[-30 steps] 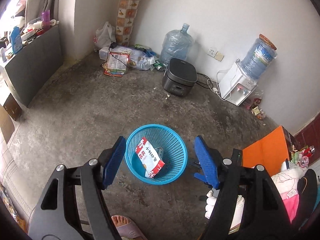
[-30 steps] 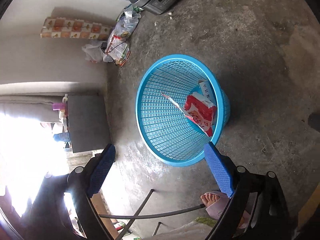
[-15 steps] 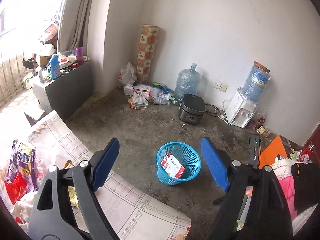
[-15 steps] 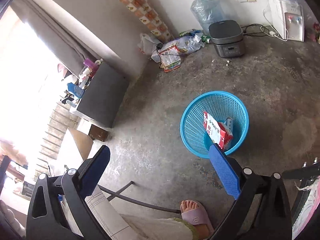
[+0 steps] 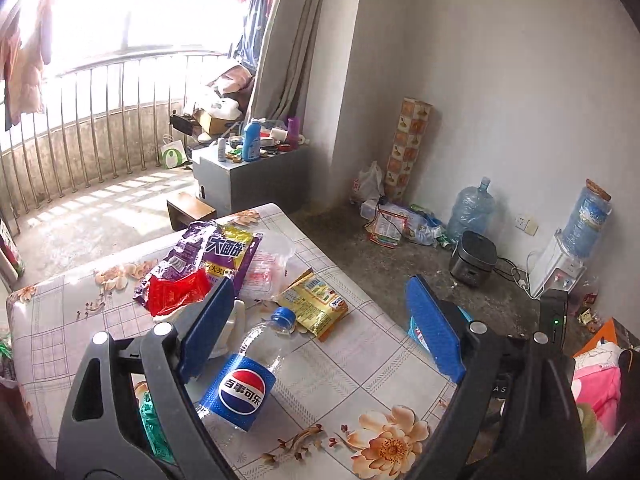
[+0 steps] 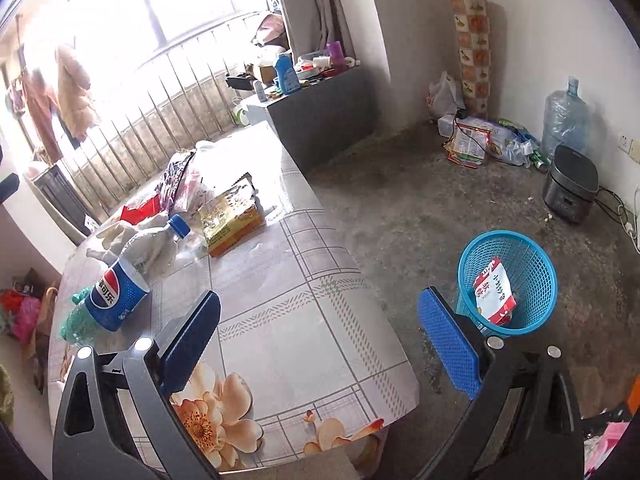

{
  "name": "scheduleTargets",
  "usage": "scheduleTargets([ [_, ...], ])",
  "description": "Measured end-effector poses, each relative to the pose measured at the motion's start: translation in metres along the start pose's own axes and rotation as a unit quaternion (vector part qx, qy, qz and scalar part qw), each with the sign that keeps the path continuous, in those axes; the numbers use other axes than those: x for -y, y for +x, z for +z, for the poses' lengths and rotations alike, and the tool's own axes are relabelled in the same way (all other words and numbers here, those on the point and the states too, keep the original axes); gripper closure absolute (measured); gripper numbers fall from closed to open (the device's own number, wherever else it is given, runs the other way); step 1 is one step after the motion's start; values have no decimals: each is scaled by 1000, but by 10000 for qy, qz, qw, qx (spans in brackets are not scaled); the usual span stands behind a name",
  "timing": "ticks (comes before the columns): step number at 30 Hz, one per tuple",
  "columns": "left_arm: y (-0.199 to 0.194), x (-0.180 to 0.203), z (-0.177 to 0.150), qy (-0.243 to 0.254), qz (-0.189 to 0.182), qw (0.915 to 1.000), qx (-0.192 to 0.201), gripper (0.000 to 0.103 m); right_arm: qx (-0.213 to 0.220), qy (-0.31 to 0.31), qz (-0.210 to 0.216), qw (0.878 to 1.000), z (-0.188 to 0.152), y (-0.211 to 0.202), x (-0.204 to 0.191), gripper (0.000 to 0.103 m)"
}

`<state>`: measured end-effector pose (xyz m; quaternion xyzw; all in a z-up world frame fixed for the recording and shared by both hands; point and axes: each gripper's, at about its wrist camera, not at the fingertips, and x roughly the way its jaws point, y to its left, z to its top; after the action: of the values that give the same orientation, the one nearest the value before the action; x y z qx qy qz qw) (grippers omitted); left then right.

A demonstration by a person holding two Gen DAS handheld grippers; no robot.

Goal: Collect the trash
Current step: 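Grasp the white tissue with the left tool while the right tool grasps the Pepsi bottle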

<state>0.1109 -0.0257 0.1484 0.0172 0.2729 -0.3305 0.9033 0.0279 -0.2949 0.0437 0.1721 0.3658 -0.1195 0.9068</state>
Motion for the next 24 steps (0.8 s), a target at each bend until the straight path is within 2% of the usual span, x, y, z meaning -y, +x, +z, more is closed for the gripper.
scheduleTargets([
  [3,-26,-27,-19,-242,330,9992,39,20,215,-355,98,9991,-2,-12,-23,7],
  [6,-52,-54,-41,-501,643,9967,11,20,307,-351,452,9979,0,-18,-34,7],
  [13,-99,-99,-97,-1092,1163,9871,-106,20,175,-612,1006,9929,4,-19,-74,7],
  [20,-119,-125,-158,-1733,1179,9765,-499,20,-1,-1076,1729,9790,-3,-15,-126,7],
  [22,-118,-128,-175,-1881,1104,9735,-692,26,-119,-1247,1866,9744,-7,-11,-142,7],
  [24,-116,-133,-194,-2063,1007,9692,-889,30,-245,-1391,1978,9700,-12,-7,-156,11],
])
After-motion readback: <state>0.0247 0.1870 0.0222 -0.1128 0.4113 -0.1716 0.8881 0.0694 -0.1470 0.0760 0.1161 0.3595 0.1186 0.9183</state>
